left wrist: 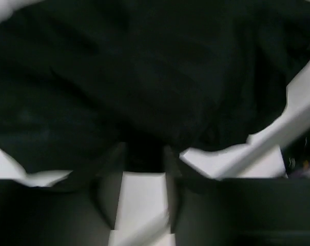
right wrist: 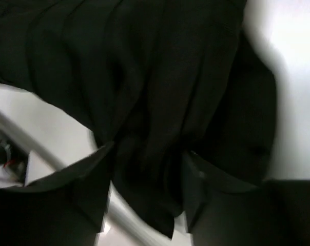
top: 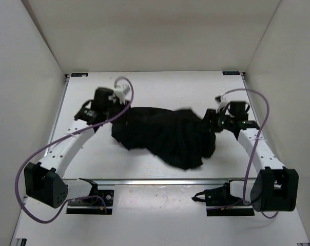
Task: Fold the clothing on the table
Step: Flatten the skirt out
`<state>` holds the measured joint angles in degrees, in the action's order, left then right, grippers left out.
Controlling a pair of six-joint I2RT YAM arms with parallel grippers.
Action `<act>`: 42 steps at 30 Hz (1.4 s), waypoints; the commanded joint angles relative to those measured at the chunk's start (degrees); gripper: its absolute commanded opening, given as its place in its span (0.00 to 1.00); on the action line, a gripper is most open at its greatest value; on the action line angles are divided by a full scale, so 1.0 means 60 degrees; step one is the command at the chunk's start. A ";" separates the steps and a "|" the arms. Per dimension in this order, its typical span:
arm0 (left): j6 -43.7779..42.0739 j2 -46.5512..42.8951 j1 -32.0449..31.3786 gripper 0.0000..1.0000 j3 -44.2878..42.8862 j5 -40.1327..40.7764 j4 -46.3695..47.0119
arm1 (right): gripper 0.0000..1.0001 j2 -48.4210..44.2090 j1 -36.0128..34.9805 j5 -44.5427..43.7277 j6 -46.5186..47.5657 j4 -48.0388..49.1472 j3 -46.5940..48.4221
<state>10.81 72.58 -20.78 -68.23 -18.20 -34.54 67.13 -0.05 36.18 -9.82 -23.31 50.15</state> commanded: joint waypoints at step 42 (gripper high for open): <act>0.1011 0.4149 0.0049 0.81 0.0941 -0.0087 0.0807 | 0.62 0.6769 -0.0650 -0.0860 0.2091 0.0325 0.3330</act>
<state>16.40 99.31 -20.01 -63.37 -18.81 -28.75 106.65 -3.66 31.14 0.67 -22.68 68.01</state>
